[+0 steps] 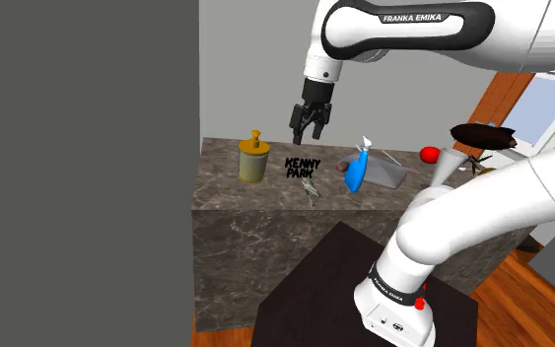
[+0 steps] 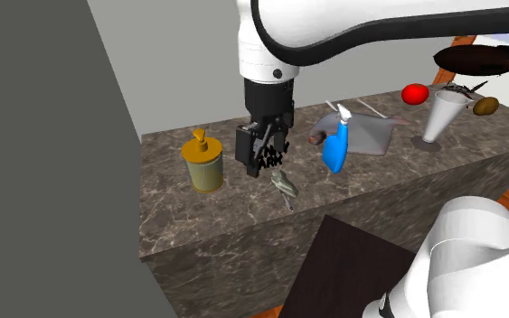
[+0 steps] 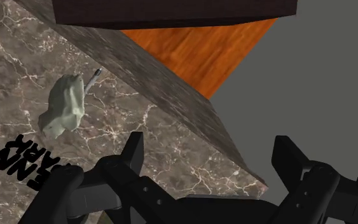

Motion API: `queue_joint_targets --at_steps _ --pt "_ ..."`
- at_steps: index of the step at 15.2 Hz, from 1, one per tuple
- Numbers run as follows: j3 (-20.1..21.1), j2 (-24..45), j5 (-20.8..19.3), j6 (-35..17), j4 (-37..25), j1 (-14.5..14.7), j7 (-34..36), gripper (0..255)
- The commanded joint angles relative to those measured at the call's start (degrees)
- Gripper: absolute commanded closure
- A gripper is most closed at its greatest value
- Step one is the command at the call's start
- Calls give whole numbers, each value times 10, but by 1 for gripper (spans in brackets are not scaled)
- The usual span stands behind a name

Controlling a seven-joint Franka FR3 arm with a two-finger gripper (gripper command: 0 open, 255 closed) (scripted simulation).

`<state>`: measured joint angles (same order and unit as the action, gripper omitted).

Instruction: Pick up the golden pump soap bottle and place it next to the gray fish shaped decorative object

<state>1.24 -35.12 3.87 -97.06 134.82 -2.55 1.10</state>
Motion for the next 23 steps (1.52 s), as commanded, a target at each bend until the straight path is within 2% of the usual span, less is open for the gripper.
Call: queue_joint_targets --at_steps 1,12,18,23 --pt "-7 39 -4 -23 -16 -4 -10 0" --pt "-43 274 -9 -103 -177 -22 -63 0" --pt "-56 406 1 -110 -303 -33 -90 0" --pt "-62 522 13 -95 -436 -46 -108 0"
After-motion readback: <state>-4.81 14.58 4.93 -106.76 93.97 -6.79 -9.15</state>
